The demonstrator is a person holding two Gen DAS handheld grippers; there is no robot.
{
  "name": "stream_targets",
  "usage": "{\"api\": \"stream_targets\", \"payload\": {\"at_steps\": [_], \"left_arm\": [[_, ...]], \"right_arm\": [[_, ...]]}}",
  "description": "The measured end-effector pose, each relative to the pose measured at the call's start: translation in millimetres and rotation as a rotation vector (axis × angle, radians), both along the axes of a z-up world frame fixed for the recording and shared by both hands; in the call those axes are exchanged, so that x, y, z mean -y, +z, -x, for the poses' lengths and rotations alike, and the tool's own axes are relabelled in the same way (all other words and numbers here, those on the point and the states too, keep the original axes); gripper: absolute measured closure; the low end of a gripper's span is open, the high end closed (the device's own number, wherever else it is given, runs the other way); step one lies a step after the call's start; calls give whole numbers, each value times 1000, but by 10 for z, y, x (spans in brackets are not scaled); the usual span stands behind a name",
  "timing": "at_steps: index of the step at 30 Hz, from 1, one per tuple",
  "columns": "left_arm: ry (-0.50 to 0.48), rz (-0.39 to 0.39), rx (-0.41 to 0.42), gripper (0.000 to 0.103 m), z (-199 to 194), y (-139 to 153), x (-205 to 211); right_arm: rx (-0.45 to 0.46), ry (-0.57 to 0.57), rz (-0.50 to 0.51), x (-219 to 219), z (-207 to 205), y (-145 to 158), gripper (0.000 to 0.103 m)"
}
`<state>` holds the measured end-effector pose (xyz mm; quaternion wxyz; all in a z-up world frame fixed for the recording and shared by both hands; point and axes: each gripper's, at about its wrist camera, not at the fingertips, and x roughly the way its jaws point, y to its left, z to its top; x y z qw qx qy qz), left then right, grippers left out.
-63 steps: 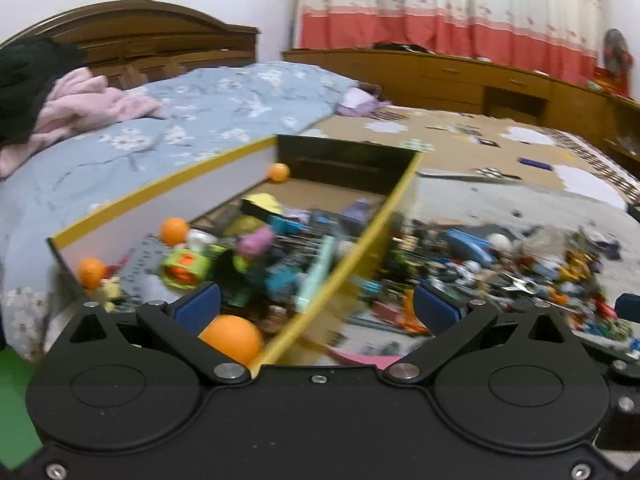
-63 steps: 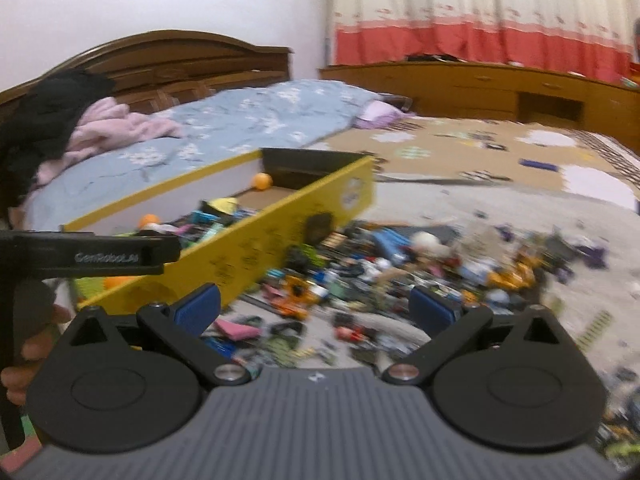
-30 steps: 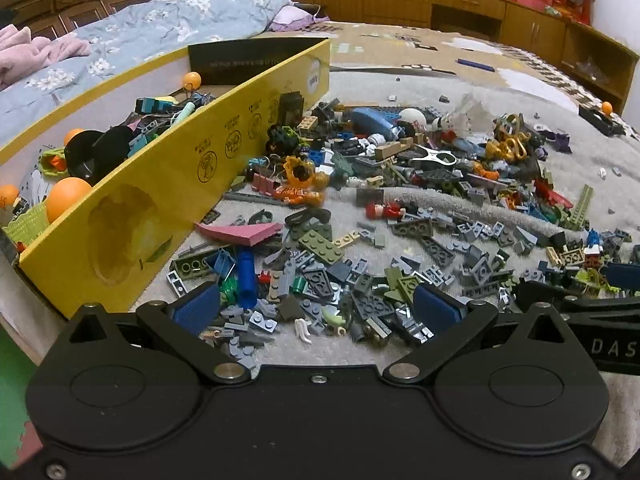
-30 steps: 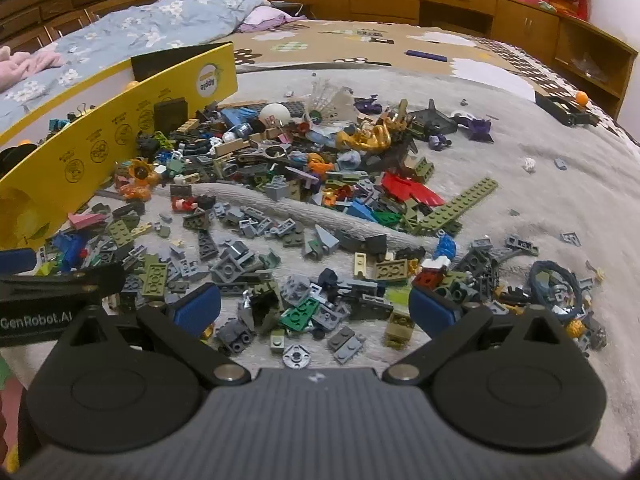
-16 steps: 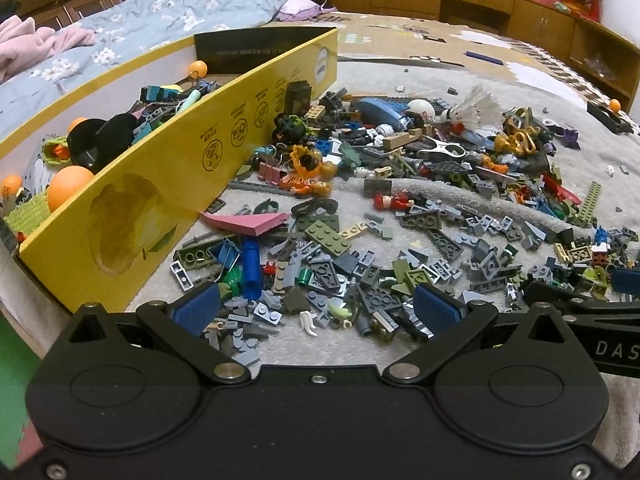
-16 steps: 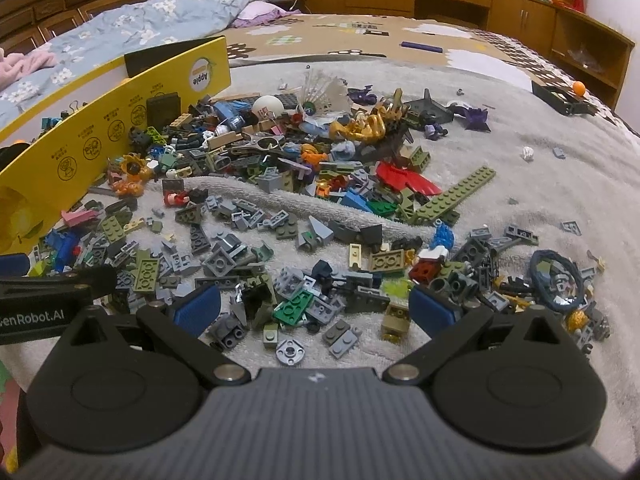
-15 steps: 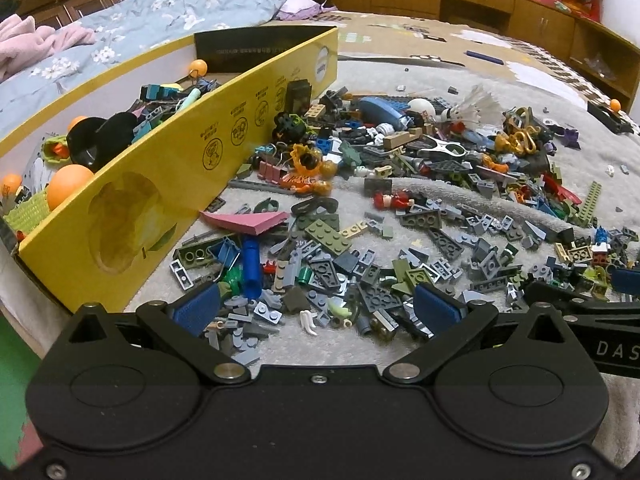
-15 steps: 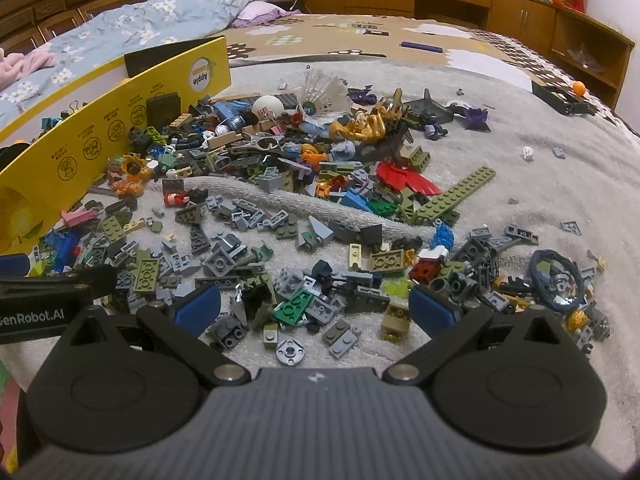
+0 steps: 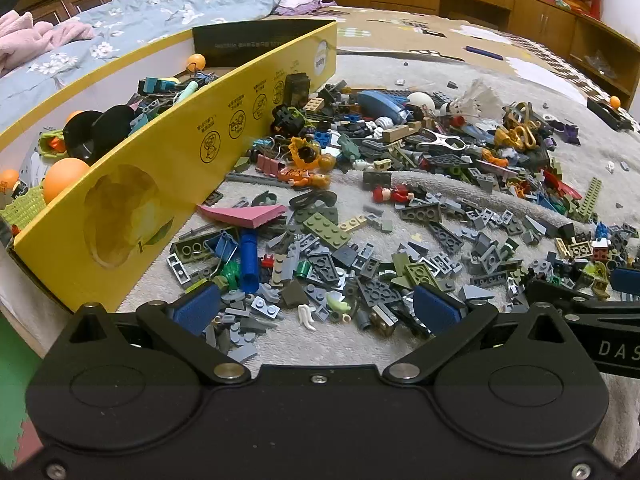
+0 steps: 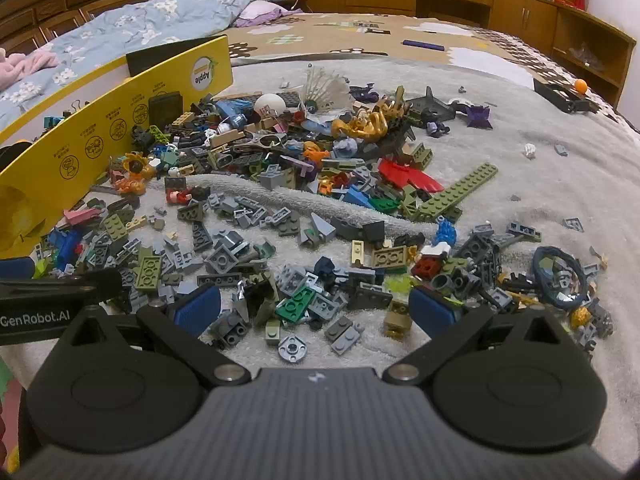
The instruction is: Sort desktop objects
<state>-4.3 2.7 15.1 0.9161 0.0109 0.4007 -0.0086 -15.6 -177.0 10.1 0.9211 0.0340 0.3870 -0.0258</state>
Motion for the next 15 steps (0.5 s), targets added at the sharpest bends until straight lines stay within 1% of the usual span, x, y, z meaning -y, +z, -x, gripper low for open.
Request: {"api": "stream_targets", "payload": {"at_steps": [15], "left_arm": [[-6, 5, -4, 0, 4, -14, -7]], "right_arm": [[-3, 5, -3, -20, 3, -8, 0]]}}
